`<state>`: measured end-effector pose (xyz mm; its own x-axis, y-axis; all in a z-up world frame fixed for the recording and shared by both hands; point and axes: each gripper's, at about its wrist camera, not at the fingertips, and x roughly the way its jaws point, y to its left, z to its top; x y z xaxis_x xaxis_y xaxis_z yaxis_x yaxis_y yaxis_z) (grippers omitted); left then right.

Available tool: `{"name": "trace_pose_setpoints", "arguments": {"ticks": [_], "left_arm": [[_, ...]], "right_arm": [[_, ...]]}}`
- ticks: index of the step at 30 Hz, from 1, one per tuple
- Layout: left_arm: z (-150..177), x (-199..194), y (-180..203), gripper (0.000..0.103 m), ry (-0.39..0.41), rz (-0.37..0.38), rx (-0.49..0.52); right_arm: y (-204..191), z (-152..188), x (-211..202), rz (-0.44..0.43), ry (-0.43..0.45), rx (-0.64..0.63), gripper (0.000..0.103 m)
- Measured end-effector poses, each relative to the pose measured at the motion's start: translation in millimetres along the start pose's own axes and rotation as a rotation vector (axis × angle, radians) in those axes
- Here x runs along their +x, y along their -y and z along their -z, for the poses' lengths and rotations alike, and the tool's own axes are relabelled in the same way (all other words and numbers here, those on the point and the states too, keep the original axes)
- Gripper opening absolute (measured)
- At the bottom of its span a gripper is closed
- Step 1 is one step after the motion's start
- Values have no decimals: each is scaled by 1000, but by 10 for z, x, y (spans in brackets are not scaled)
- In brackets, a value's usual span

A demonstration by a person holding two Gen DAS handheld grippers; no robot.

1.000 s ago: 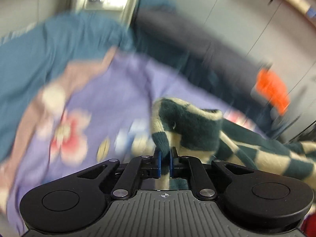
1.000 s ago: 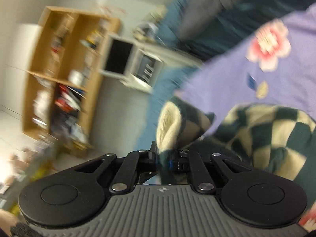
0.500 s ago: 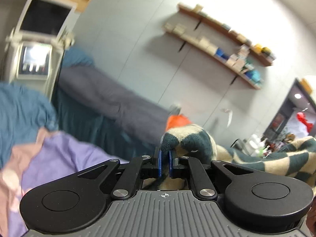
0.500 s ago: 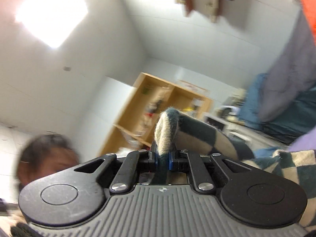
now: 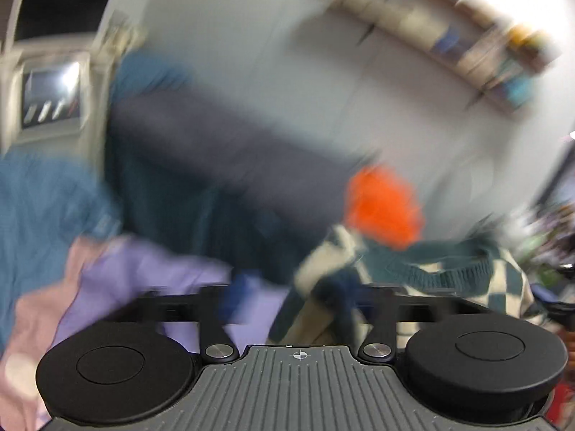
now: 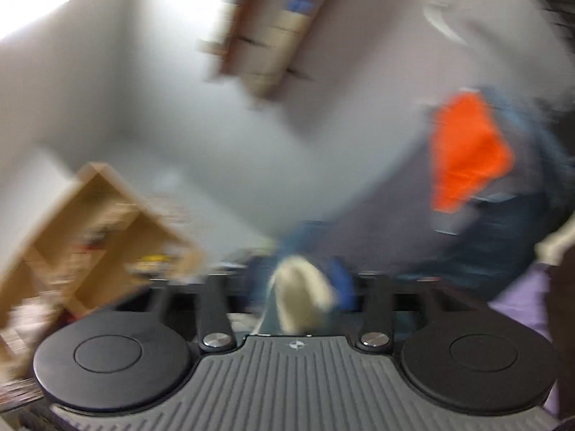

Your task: Fold small clothes

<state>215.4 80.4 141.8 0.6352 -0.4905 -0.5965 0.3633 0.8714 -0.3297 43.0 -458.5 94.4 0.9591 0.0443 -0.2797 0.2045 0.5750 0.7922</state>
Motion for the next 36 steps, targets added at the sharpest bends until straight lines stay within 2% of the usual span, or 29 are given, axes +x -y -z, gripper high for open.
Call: {"name": "trace_pose_setpoints", "arguments": {"ticks": [1,2,4,5,7,9,12,14,15,17,19,20,23,26,29,32,33,35,36], "left_arm": [[111,257,-43,103,-49,-74,32],[241,449,-98,103,-105,-128,50],[572,640,-325,103,-187,-138,26],[760,658,-463,103,-230,-127,-10],[1128,568,-734,103,-311,-102,-76],[1539,364,-924,103,-351,-132,-96],[2053,102,-1073,103,-400,-216,-22],[2331,67,-1096,103,-452,-271,39],[2425,71,-1089,103,-470,-268,49],[2560,46,-1045,103,-457,-258,61],[2662,91,-990,103,-423,-283,95],[2705,155,-975,103,-433,-296,110],[2802,453,-951,103,-553,-289,113],[2809,411,-893,103,-533,-292,129],[2931,359,-980,103,-488,-278,79],[2890,413,-897,103,-502,-282,136],[2841,416,-852,99,-499,-276,159],[2724,388,-842,57,-504,-216,132],[2660,370,-859,55,-508,-184,105]], "right_arm": [[120,134,157,90,-18,21,70],[227,308,257,113,-54,42,68],[299,756,339,114,-141,18,69],[310,1000,330,111,-193,-9,74],[315,1456,227,103,-309,-60,78],[359,1814,-3,103,-394,-115,78],[302,2164,-262,174,-463,-180,79],[316,2266,-311,194,-500,-196,80],[304,2255,-363,216,-502,-205,81],[301,2229,-431,235,-503,-192,83],[306,2221,-408,229,-484,-159,83],[307,2176,-428,217,-471,-139,84],[264,2178,-446,191,-449,-89,88],[188,2260,-437,176,-447,-75,88],[176,2373,-462,164,-456,-48,89],[223,2459,-499,186,-474,-12,89],[230,2476,-525,190,-472,-7,89],[245,2488,-571,201,-465,-5,89],[251,2487,-588,210,-466,-5,89]]}}
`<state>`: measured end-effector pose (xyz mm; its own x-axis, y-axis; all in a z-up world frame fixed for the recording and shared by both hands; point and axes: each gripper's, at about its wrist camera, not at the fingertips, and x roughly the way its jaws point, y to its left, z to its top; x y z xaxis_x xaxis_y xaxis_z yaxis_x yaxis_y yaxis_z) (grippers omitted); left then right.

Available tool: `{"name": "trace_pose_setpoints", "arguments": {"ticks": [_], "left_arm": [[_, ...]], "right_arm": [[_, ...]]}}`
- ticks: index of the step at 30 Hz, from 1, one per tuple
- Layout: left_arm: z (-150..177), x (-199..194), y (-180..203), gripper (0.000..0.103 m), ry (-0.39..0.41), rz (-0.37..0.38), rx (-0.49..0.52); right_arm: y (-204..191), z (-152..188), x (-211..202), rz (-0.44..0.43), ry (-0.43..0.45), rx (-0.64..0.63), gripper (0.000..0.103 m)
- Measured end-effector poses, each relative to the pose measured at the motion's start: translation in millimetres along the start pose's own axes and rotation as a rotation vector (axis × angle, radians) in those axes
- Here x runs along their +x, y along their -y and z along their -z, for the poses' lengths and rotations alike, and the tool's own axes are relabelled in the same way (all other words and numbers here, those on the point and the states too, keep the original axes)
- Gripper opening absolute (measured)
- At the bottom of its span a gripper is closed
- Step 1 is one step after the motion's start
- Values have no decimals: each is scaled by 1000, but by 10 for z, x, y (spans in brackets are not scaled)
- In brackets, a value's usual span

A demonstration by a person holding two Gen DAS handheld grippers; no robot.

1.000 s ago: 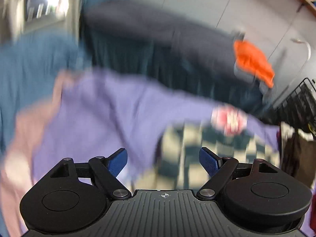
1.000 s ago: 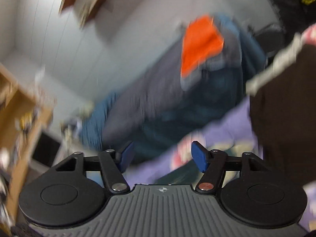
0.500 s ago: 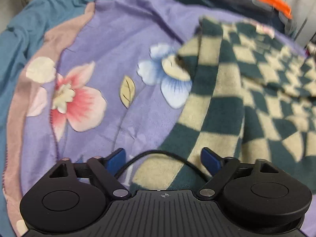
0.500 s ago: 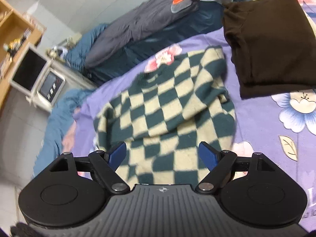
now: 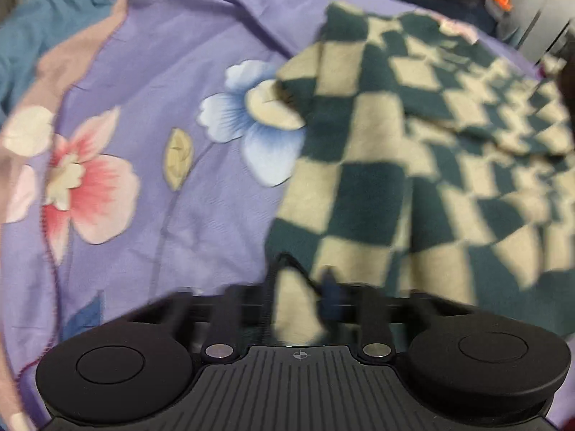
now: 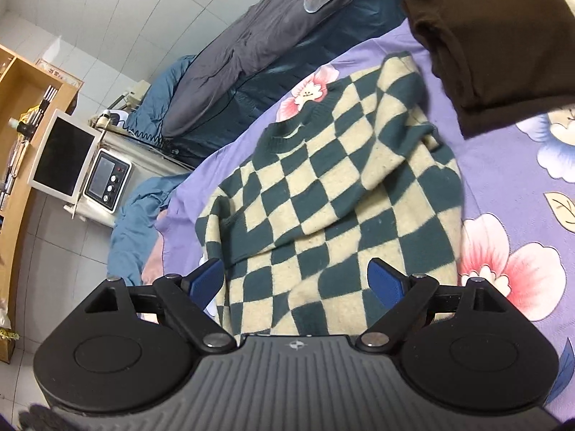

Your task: Fold small clothes

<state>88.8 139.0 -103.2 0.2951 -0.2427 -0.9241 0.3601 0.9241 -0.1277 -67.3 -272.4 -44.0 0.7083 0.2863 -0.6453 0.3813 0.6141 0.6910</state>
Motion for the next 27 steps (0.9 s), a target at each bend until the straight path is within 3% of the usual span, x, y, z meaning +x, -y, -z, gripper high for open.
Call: {"name": "trace_pose_setpoints", "arguments": {"ticks": [3,8,10,12,13,14,15,17,20,23,25,27], "left_arm": [[-87,-226,-111,54,41,-17,-3],[-178,-794,-926,61,108,-20,-249],[-159,-1126,-1295,60,207,-155,-312],[-117,-1362,-1685,64,219,-348,-327],[-87,-1442,-1865,66,216,-401,-346],[-54,-1520,-2009,69,211,-419,-355],[-32,-1572,-2095,88,202,-406,-370],[29,-1639,-2122,103,220,-339,-401],[131,-1521,-1795,103,265,-226,-328],[225,-1094,-1345,103,191,-159,-182],[264,-795,-1033,103,159,-172,-46],[301,-488,-763,103,125,-235,123]], "right_arm": [[24,3,-69,2,20,10,89],[62,0,-174,-9,35,39,89],[51,24,-211,5,46,22,89],[49,42,-216,14,45,11,89],[58,49,-199,12,35,18,89],[64,55,-164,5,16,22,89],[57,61,-117,1,-6,19,89],[2,89,-8,10,-47,1,90],[-108,136,142,-4,-83,-13,90],[-222,167,230,-17,-103,-20,90],[-284,184,242,-23,-113,-39,91],[-311,199,230,-11,-120,-59,92]]}}
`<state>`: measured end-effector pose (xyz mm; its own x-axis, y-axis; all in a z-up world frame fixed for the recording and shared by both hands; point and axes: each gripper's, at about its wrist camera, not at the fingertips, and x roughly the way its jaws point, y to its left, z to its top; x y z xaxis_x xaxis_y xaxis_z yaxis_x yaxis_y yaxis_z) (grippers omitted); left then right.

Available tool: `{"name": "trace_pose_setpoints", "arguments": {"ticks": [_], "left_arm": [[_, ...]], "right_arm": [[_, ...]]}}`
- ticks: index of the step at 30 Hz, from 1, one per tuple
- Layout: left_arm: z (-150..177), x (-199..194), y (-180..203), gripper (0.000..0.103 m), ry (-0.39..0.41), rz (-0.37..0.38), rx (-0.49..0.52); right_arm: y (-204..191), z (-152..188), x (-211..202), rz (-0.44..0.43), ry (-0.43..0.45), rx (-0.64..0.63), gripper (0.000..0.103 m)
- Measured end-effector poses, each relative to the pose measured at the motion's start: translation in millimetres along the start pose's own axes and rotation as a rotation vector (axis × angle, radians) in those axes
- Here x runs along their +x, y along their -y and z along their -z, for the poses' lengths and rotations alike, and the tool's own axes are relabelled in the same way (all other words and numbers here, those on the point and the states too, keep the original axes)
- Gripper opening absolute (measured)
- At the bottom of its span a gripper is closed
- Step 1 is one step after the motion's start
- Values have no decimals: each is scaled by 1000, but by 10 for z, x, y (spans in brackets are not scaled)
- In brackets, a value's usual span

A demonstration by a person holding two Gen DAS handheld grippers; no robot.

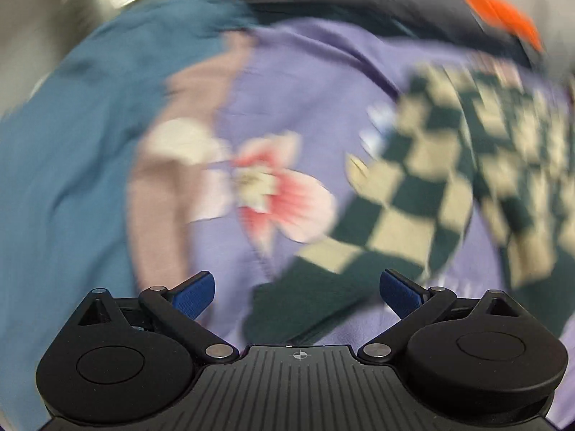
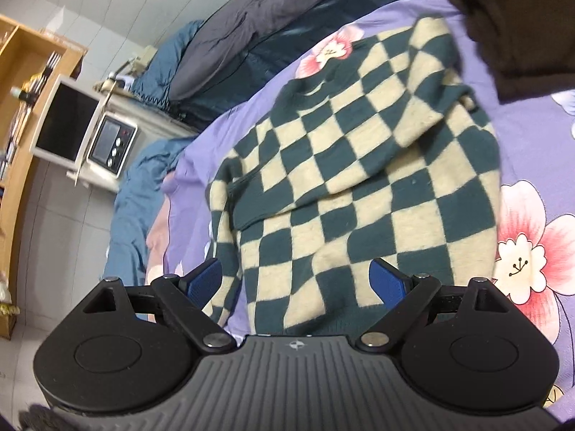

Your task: Fold small clothes

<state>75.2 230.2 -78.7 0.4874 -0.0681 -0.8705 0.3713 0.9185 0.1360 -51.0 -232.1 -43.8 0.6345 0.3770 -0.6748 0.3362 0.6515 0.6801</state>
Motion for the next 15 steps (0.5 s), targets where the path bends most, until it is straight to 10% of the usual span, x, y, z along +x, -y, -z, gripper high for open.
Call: {"name": "trace_pose_setpoints", "arguments": {"ticks": [4,5,6,7,13,15], "left_arm": [[-19,340,452,103,-34,-47,195],[-46,356,511,93,-41,-45,202],[-84,342,519,55,-42,-28,188],[-141,294,465,47,-29,-18,150],[-681,-263,-770,46,172,-263,-306],[-835,-343,-1126,78,227,-403,-410]], "right_arm": [[74,45,-69,29,11,24,92],[102,58,-92,38,17,33,92],[133,70,-115,46,21,40,92],[161,81,-143,54,27,48,92],[308,135,-291,84,77,100,92],[334,146,-314,87,88,113,92]]}}
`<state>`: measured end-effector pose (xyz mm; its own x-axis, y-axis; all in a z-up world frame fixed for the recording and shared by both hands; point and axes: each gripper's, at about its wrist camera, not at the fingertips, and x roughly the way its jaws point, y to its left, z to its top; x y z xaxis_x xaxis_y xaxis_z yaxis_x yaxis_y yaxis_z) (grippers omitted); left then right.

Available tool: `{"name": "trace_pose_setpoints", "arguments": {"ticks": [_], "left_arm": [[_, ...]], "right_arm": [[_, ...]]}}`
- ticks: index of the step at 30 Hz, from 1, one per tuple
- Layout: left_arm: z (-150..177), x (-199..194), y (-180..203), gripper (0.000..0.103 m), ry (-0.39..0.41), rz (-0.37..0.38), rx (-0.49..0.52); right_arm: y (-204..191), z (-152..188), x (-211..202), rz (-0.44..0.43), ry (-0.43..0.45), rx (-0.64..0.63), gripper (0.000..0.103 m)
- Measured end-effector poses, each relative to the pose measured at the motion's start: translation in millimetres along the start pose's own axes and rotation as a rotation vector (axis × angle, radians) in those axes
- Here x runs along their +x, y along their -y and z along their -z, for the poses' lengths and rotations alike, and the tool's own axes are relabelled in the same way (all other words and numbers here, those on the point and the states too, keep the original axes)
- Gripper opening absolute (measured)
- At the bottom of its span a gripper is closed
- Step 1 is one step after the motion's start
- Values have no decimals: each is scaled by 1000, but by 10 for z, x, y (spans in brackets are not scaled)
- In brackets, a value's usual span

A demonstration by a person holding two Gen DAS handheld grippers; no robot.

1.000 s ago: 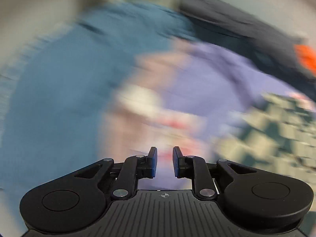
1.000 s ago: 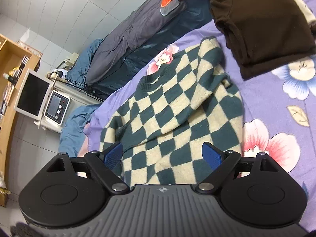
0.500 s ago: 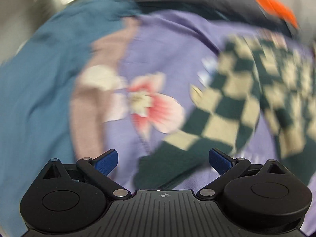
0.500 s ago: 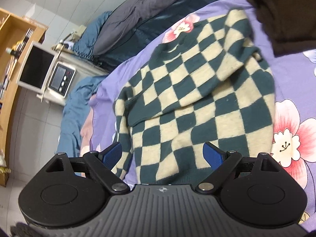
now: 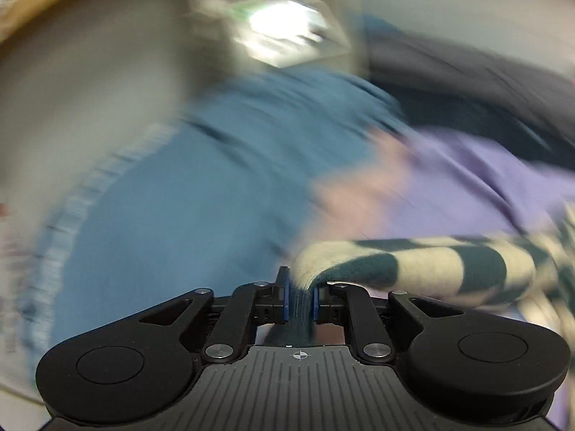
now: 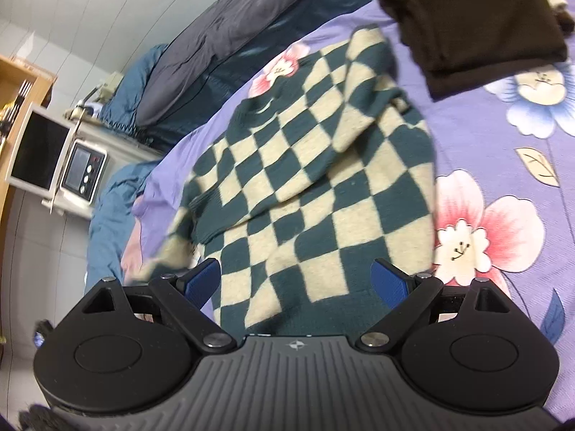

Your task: Fold small clothes

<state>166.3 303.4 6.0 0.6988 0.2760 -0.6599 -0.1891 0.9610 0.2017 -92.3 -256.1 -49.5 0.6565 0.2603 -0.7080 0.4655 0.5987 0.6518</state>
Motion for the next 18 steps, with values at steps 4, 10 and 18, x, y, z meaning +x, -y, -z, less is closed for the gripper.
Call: {"name": "trace_pose_setpoints", "arguments": {"ticks": [4,10,18], "left_arm": [[-229,191,-63,103,-30,13,-125],[277,-47,595,103,-181,303,-65],[1566,-926,1600,103,-423,570,264]], "right_arm": [[14,16,2,-4,-3,1,92],[-122,-5,94,27,-10,-96,92],[-931,-76,905,36,-109,-518,92]]}}
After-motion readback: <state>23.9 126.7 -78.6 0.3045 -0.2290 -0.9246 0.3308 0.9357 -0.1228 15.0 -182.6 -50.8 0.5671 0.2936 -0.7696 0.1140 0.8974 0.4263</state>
